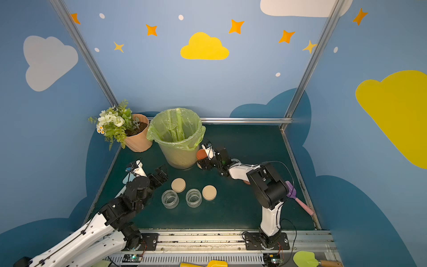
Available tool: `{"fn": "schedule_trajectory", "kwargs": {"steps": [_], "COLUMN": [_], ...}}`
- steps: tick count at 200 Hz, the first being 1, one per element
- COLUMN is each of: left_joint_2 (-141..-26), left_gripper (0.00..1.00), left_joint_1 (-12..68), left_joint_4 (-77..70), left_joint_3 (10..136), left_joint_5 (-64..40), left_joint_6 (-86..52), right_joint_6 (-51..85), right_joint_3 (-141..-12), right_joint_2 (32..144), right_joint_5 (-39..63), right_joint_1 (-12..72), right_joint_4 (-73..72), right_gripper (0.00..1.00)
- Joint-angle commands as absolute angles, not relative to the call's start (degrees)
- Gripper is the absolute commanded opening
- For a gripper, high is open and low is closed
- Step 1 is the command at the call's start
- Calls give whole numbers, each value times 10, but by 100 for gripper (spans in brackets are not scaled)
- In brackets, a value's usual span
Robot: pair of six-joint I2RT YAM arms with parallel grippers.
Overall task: Empty expired oatmeal from jars
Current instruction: Move the jar to the center of the board.
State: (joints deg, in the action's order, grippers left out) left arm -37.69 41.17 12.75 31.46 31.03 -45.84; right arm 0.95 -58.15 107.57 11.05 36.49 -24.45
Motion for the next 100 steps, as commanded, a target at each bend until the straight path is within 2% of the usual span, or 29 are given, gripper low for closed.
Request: {"fn": "schedule_trajectory", "kwargs": {"steps": [1, 55, 100], "left_joint_2": [-381, -394, -395], "left_gripper": [100, 100, 100], "left_joint_1": [408, 407, 405], "left_joint_4": [120, 119, 118], "left_joint_3": [317, 327, 330], "left_joint_5": [301, 282, 261], "left_joint_6": [-446, -437, -411], "right_joint_6": [8, 16, 24], "right_joint_3": [-587, -648, -662], "right_joint_2": [1080, 1117, 1131], "right_joint_5": [142, 191, 195], "right_joint_1": [365, 367, 372], "right_joint_4": [-267, -225, -234], "right_gripper": [90, 89, 92]}}
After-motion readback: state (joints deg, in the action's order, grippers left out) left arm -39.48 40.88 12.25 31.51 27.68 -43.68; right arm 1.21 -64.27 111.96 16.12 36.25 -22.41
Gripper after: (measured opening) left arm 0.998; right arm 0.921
